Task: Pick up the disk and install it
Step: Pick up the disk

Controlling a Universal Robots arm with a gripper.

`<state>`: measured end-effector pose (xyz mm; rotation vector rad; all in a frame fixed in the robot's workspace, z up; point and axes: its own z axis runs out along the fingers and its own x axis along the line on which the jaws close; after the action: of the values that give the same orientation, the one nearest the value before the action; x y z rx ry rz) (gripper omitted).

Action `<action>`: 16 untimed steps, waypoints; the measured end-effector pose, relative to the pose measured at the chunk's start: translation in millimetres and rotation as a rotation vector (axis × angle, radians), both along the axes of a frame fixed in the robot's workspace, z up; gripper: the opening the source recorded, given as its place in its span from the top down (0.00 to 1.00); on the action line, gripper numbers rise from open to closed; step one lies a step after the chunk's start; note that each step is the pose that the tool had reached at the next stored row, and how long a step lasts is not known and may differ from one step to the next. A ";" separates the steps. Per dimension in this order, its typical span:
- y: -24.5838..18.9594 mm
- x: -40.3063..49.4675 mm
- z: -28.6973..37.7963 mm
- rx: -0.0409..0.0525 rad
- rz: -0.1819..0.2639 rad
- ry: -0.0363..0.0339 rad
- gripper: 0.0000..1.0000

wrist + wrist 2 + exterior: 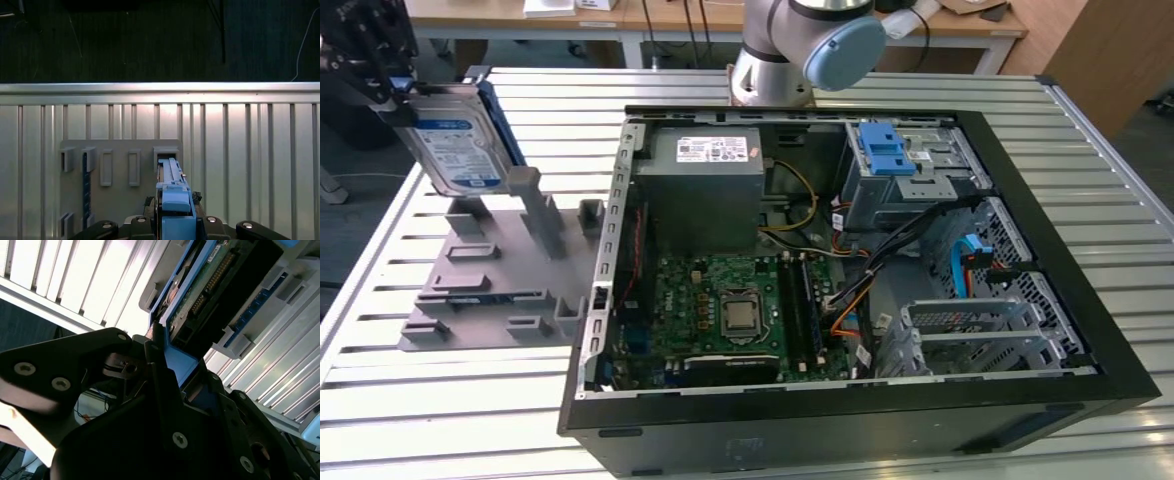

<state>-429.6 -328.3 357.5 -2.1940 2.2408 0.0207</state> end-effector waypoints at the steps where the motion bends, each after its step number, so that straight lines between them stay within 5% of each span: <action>1: 0.0 0.0 1.1 0.0000 0.000 0.0000 0.63; 16: 0.0 0.0 16.4 0.0001 0.000 -0.0001 0.63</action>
<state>-429.6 -328.3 373.9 -2.1939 2.2406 0.0207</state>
